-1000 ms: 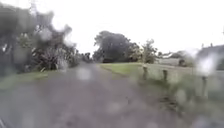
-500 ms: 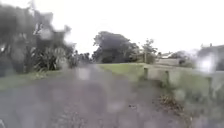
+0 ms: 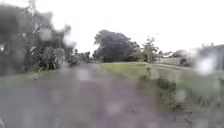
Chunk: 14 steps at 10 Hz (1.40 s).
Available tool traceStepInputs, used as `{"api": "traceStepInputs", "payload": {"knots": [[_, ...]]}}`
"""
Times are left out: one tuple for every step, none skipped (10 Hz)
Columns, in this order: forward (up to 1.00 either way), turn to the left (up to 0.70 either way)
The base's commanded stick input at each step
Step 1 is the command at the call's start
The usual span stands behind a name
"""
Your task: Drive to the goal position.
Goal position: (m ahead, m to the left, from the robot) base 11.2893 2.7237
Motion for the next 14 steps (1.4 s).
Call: {"api": "traceStepInputs", "payload": {"knots": [[1.00, 0.00], [1.00, 0.00], [1.00, 0.00], [1.00, 0.00], [1.00, 0.00], [1.00, 0.00], [1.00, 0.00], [1.00, 0.00], [1.00, 0.00], [1.00, 0.00], [1.00, 0.10], [1.00, 0.20], [1.00, 0.31], [1.00, 0.31]]}}
